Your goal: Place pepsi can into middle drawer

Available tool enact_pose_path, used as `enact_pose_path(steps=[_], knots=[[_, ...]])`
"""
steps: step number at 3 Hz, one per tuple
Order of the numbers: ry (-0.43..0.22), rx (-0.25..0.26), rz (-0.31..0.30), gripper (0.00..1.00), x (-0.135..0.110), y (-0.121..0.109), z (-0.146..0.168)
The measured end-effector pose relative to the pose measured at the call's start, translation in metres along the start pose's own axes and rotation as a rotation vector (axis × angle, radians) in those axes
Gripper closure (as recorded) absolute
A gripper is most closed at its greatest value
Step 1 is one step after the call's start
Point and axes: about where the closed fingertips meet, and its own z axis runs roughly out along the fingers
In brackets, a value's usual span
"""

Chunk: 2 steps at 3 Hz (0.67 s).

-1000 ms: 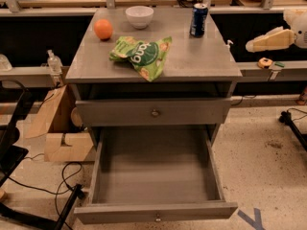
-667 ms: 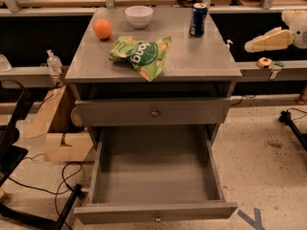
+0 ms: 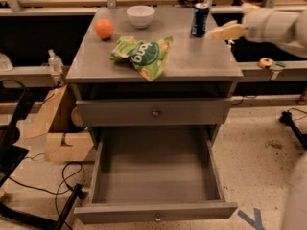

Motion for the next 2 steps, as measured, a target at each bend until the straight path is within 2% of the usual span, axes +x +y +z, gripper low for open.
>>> enact_pose_path(steps=[1,2], knots=[[-0.060,-0.001,0.012,0.00,-0.006,-0.007,0.061],[-0.133,0.021,0.012,0.00,-0.034,-0.014,0.104]])
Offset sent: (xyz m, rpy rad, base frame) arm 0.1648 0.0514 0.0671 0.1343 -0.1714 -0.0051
